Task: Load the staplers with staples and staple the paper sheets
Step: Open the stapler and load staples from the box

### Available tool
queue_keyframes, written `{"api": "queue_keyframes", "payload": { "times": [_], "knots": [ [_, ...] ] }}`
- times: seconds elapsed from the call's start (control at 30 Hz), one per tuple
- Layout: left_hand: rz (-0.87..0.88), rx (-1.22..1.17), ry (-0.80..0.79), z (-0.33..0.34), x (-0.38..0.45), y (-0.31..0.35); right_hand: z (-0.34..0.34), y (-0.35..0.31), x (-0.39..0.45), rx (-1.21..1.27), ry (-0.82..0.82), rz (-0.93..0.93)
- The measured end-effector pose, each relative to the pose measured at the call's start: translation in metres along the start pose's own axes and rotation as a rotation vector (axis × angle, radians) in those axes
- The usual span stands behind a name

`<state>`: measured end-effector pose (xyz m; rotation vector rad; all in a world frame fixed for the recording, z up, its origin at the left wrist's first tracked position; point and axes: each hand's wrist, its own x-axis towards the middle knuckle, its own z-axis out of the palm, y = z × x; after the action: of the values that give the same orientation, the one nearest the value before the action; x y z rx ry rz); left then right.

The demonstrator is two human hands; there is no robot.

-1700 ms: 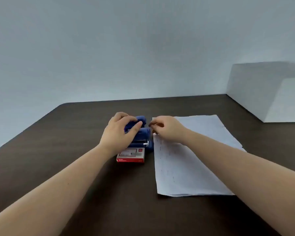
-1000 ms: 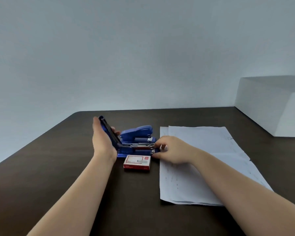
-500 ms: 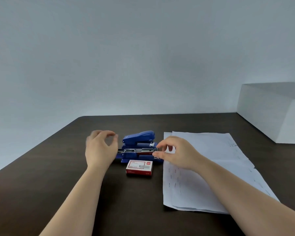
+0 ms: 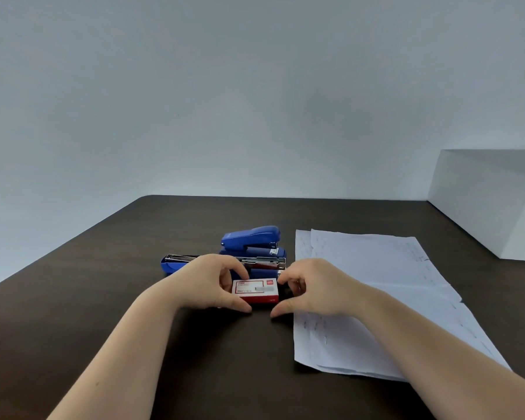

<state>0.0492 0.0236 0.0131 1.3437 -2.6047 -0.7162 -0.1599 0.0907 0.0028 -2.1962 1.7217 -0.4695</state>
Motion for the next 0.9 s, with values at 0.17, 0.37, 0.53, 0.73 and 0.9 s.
{"api": "queue_keyframes", "payload": {
  "times": [0.17,0.37,0.53,0.73,0.9],
  "knots": [
    [0.042,-0.078,-0.011,0.001,0.0,0.0,0.002,0.003,0.001,0.055,0.035,0.033],
    [0.029,-0.139,-0.04,-0.002,-0.001,-0.005,0.001,0.005,0.001,0.076,0.011,0.022],
    [0.006,-0.165,-0.054,-0.007,-0.004,-0.014,-0.004,0.011,-0.001,0.081,-0.003,0.04],
    [0.003,-0.137,-0.079,-0.01,-0.005,-0.021,-0.009,0.014,-0.002,0.067,-0.061,0.055],
    [0.003,-0.124,-0.081,-0.01,-0.005,-0.022,-0.01,0.009,-0.002,0.027,0.029,0.004]
  ]
}}
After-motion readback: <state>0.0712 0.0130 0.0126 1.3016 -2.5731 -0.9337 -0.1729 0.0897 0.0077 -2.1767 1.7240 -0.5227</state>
